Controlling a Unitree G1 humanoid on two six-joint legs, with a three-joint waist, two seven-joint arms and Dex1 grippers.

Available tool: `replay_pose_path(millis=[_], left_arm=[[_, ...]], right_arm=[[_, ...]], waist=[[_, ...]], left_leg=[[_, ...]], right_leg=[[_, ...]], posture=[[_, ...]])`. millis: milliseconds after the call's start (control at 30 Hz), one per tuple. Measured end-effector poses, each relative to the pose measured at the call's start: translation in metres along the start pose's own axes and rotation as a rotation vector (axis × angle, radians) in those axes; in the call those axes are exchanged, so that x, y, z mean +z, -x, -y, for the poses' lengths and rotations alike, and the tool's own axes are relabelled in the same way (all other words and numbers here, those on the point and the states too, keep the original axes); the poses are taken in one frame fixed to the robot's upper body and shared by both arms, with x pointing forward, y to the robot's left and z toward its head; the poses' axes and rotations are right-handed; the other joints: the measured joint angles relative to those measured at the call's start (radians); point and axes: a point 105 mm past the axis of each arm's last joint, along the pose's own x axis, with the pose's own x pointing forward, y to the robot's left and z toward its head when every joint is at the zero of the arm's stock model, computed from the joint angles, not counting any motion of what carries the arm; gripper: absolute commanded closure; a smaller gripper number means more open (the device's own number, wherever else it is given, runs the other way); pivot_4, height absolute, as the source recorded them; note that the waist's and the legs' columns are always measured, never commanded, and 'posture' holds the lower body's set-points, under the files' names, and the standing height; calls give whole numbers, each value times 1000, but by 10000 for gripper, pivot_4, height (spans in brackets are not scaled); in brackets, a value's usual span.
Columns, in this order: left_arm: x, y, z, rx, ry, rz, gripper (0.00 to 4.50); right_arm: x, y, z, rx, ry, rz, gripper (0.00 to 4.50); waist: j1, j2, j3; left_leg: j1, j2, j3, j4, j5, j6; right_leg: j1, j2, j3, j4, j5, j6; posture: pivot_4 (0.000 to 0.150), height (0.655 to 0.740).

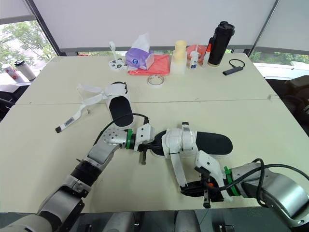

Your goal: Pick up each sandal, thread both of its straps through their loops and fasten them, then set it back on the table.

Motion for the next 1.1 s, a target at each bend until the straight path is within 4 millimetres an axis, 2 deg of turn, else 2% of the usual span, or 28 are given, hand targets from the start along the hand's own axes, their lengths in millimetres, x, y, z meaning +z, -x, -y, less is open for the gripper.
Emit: replay_pose_path(millis=[333,500,767,933,1100], left_arm=[[1,-1,0,-2,-2,4,45000],[3,-3,0,-3,-9,14,45000],[1,-1,-1,13,-4,6,45000],[0,-1,-1,18,-3,5,45000],[0,-1,-1,19,-2,5,45000]], right_arm=[[52,20,0,-19,151,107,44809],[85,21,21,-62,136,212,44809],[100,5,40,-77,49,281,44809],[98,0,54,-116,2,278,44809],[99,-1,57,-122,-9,275,44809]], waist=[[0,0,0],[-2,0,0],[-2,0,0],[-3,0,0],[-3,0,0]], left_leg=[[-1,0,0,0,0,0],[-2,0,0,0,0,0],[-3,0,0,0,0,0],[-3,0,0,1,0,0],[-3,0,0,1,0,0]], right_leg=[[0,0,0,-3,1,0],[-1,0,0,-4,4,0],[-3,1,0,-4,5,1],[-3,1,0,-4,5,1],[-3,1,0,-4,6,2]], posture=[[1500,7400],[1500,7400],[1500,7400],[1500,7400],[1500,7400]])
